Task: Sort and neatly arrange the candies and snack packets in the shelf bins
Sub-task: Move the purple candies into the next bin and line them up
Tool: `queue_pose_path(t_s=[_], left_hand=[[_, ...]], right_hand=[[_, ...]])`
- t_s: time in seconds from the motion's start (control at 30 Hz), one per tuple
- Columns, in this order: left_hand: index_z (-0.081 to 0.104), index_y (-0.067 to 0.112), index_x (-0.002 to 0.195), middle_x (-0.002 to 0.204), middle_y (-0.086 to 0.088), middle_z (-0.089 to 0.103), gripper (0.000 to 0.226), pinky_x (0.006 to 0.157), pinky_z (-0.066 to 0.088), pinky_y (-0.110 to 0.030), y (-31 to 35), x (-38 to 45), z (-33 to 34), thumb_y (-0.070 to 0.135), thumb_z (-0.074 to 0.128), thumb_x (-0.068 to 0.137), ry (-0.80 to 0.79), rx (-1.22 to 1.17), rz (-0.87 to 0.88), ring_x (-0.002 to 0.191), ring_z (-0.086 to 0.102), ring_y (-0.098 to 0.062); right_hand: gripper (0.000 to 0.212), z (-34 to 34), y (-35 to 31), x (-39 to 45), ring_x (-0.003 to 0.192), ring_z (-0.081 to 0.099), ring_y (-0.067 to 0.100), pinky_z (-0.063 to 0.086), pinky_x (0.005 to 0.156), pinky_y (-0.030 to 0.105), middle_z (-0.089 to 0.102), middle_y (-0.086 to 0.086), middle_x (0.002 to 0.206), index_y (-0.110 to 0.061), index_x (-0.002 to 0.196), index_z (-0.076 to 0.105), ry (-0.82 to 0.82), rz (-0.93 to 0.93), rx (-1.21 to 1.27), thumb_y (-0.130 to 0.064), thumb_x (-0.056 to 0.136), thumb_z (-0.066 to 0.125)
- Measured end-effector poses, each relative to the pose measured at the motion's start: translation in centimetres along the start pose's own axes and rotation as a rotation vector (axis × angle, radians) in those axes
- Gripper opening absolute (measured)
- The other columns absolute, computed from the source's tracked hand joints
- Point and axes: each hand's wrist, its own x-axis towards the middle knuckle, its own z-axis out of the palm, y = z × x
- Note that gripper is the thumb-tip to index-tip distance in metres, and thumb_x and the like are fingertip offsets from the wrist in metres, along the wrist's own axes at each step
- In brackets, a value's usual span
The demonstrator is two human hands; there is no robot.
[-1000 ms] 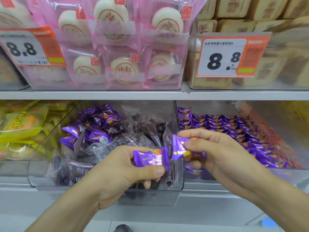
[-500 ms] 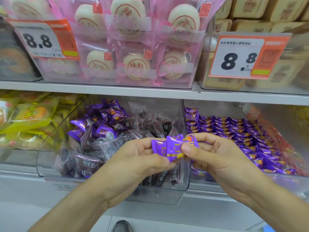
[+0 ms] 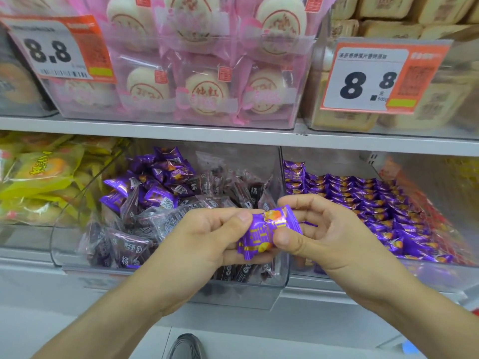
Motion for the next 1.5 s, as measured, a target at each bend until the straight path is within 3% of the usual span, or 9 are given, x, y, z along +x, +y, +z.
queue_pose_path(t_s=[0.13, 0.27, 0.47, 0.67, 0.8, 1.0, 1.13, 1.23, 1.5], left_hand=[[0.071, 0.017, 0.117, 0.109, -0.002, 0.075, 0.037, 0.089, 0.056, -0.027, -0.5, 0.2, -0.1, 0.033, 0.051, 0.09, 0.083, 0.261, 0.158, 0.103, 0.071, -0.019], [0.072, 0.038, 0.114, 0.105, 0.012, 0.068, 0.034, 0.082, 0.051, -0.024, -0.8, 0.6, 0.2, 0.051, 0.051, 0.091, 0.223, 0.56, 0.351, 0.101, 0.065, -0.006], [0.073, 0.036, 0.104, 0.092, 0.015, 0.073, 0.03, 0.074, 0.049, -0.013, -0.5, 1.7, 1.7, 0.048, 0.055, 0.084, 0.285, 0.524, 0.367, 0.083, 0.067, 0.0], [0.071, 0.031, 0.108, 0.092, 0.008, 0.07, 0.042, 0.071, 0.051, -0.018, -1.7, 3.5, 1.8, 0.058, 0.07, 0.077, 0.178, 0.662, 0.255, 0.079, 0.065, -0.007], [0.069, 0.029, 0.102, 0.087, 0.007, 0.069, 0.045, 0.065, 0.052, -0.019, -2.6, 3.9, 1.1, 0.052, 0.078, 0.065, 0.059, 0.698, 0.099, 0.069, 0.063, -0.005], [0.073, 0.03, 0.096, 0.086, 0.004, 0.072, 0.044, 0.063, 0.052, -0.021, -3.2, 4.2, 0.9, 0.052, 0.079, 0.059, 0.036, 0.596, 0.105, 0.07, 0.064, -0.015], [0.077, 0.026, 0.092, 0.084, -0.002, 0.073, 0.041, 0.068, 0.055, -0.031, -3.4, 4.1, 1.1, 0.043, 0.083, 0.056, 0.059, 0.48, 0.071, 0.067, 0.062, -0.013], [0.079, 0.027, 0.089, 0.084, -0.004, 0.074, 0.037, 0.067, 0.055, -0.032, -3.5, 4.1, 1.1, 0.04, 0.084, 0.055, 0.054, 0.423, 0.049, 0.065, 0.061, -0.011], [0.075, 0.023, 0.093, 0.08, -0.002, 0.073, 0.041, 0.063, 0.054, -0.024, -3.2, 4.0, 1.5, 0.043, 0.081, 0.058, 0.049, 0.458, 0.054, 0.063, 0.06, -0.009]], right_hand=[[0.07, -0.1, 0.0, -0.1, 0.09, 0.069, 0.027, 0.058, 0.08, 0.038, 0.075, 0.003, 0.097, -0.019, 0.1, 0.067, -0.043, -0.05, -0.102, -0.058, 0.047, 0.09], [0.054, -0.2, 0.0, -0.2, 0.089, 0.066, 0.028, 0.057, 0.078, 0.043, 0.072, -0.003, 0.097, -0.03, 0.095, 0.062, 0.002, -0.147, -0.183, -0.057, 0.055, 0.087], [0.047, -2.1, -0.3, 0.7, 0.077, 0.071, 0.017, 0.055, 0.068, 0.023, 0.072, 0.003, 0.093, -0.008, 0.108, 0.059, -0.125, -0.176, -0.028, -0.015, 0.068, 0.083], [0.041, -7.0, 0.7, 2.9, 0.056, 0.066, 0.025, 0.055, 0.057, 0.027, 0.07, 0.007, 0.074, -0.003, 0.094, 0.057, 0.016, -0.128, -0.067, 0.006, 0.063, 0.082], [0.031, -10.7, 2.7, 7.1, 0.063, 0.069, 0.028, 0.059, 0.064, 0.032, 0.072, 0.009, 0.075, -0.007, 0.095, 0.06, 0.207, -0.008, -0.015, 0.001, 0.07, 0.076], [0.033, -11.6, 5.9, 14.3, 0.08, 0.069, 0.02, 0.055, 0.064, 0.026, 0.071, 0.006, 0.086, -0.008, 0.11, 0.059, 0.21, 0.168, -0.012, -0.002, 0.082, 0.075], [0.062, -11.1, 7.7, 16.6, 0.104, 0.063, 0.017, 0.048, 0.082, 0.028, 0.067, 0.003, 0.113, -0.009, 0.127, 0.059, 0.233, 0.187, -0.362, -0.032, 0.076, 0.085], [0.061, -11.3, 8.5, 17.0, 0.107, 0.062, 0.021, 0.049, 0.09, 0.031, 0.066, 0.001, 0.112, -0.009, 0.126, 0.061, 0.219, 0.164, -0.686, -0.041, 0.078, 0.081], [0.045, -10.9, 8.0, 15.9, 0.08, 0.061, 0.018, 0.04, 0.061, 0.023, 0.062, 0.002, 0.09, -0.016, 0.109, 0.058, 0.342, -0.015, -0.909, -0.036, 0.077, 0.083]])
